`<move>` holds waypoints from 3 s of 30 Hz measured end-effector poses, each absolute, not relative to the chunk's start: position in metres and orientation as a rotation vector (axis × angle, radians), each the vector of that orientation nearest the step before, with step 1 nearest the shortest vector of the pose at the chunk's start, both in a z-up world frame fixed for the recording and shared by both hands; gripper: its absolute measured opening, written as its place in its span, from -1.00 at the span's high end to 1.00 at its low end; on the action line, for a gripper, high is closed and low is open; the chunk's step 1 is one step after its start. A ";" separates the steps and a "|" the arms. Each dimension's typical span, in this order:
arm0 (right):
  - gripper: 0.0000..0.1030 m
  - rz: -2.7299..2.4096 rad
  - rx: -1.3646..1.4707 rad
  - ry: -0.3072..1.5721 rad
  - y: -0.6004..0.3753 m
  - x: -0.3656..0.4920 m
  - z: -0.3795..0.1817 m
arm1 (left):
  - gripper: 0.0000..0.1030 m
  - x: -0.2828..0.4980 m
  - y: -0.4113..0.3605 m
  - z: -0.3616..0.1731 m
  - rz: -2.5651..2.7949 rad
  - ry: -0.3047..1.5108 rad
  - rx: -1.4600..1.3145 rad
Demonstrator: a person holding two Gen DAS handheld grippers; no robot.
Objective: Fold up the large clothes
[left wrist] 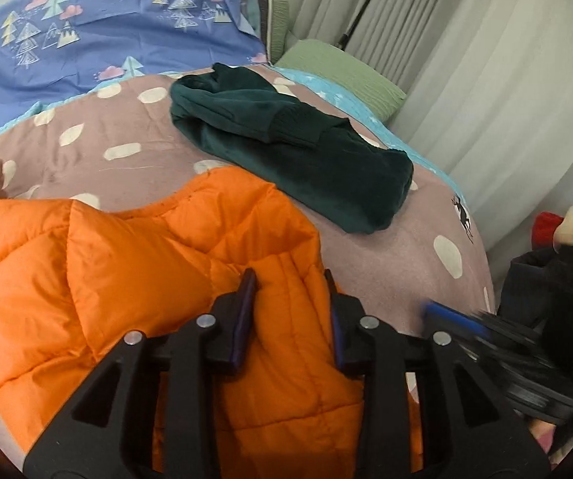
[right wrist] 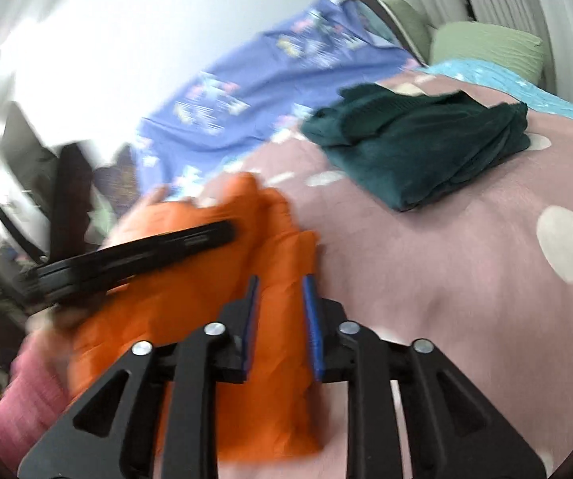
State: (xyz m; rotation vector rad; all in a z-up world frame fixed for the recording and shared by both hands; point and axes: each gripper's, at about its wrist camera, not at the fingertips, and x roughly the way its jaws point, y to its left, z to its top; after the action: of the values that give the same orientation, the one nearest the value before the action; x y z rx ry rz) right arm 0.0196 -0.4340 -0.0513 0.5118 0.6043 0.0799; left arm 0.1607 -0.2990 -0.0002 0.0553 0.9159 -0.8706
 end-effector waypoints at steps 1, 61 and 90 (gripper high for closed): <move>0.52 0.123 0.504 0.571 -0.427 0.004 -0.044 | 0.33 0.161 -0.300 -0.002 -0.871 0.916 0.058; 0.19 -0.077 0.331 0.766 -0.365 0.036 -0.108 | 0.38 0.158 -0.235 -0.029 -0.656 0.728 0.256; 0.12 -0.086 0.290 0.816 -0.363 0.048 -0.106 | -0.04 0.168 -0.260 -0.040 -0.712 0.788 0.334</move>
State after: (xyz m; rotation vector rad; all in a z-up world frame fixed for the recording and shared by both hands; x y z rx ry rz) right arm 0.0484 -0.3629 -0.1065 0.2905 0.8159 -0.0861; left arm 0.1684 -0.2604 -0.0399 0.3341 0.7879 -0.7115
